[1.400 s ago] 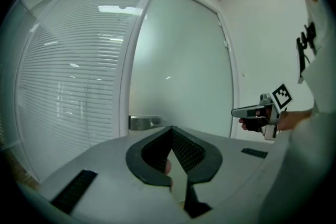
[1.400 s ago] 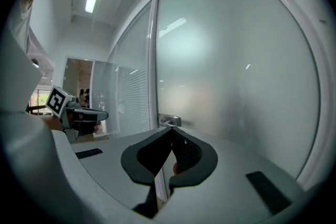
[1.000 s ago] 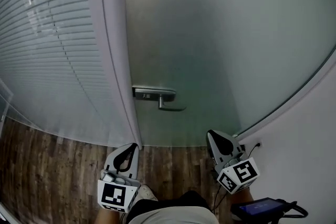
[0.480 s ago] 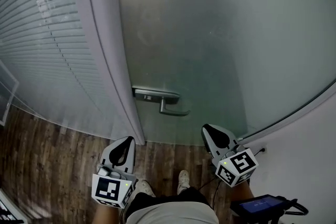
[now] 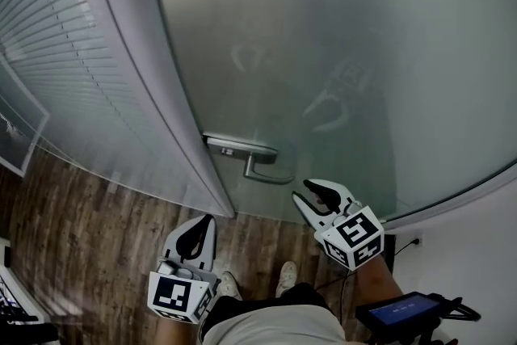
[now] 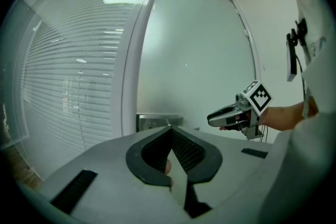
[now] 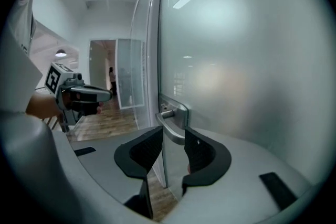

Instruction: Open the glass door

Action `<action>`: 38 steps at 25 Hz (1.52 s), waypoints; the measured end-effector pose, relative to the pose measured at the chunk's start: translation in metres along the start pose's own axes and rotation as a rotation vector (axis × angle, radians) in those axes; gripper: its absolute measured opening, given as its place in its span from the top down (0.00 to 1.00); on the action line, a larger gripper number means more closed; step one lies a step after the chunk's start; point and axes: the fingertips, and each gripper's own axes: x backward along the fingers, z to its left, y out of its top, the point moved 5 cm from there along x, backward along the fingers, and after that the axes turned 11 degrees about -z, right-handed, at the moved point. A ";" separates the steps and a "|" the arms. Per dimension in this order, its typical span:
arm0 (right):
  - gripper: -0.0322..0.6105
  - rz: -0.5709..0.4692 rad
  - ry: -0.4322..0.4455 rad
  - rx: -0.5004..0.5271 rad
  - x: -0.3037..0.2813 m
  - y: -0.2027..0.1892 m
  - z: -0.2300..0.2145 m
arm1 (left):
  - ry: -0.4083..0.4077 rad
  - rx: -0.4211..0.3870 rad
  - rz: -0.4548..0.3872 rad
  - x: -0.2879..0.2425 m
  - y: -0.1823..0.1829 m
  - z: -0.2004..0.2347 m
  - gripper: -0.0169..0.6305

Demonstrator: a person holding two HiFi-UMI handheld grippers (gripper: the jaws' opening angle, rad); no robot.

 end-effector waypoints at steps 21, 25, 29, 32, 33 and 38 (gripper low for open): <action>0.79 0.176 -0.012 0.084 -0.030 -0.019 -0.001 | 0.034 0.036 0.019 0.017 0.004 0.017 0.98; 0.79 0.208 -0.015 0.021 -0.037 -0.034 -0.002 | 0.022 0.039 0.016 0.012 0.006 0.018 0.98; 0.79 0.209 -0.035 -0.019 -0.044 -0.042 -0.006 | 0.016 0.035 0.019 0.011 0.009 0.020 0.98; 0.79 0.205 -0.058 -0.024 -0.048 -0.042 -0.010 | 0.018 0.037 0.019 0.012 0.007 0.021 0.98; 0.79 0.204 -0.063 -0.025 -0.051 -0.042 -0.012 | 0.019 0.038 0.018 0.012 0.007 0.022 0.98; 0.78 0.185 -0.104 -0.045 -0.062 -0.041 -0.026 | 0.025 0.042 0.010 0.010 0.010 0.021 0.98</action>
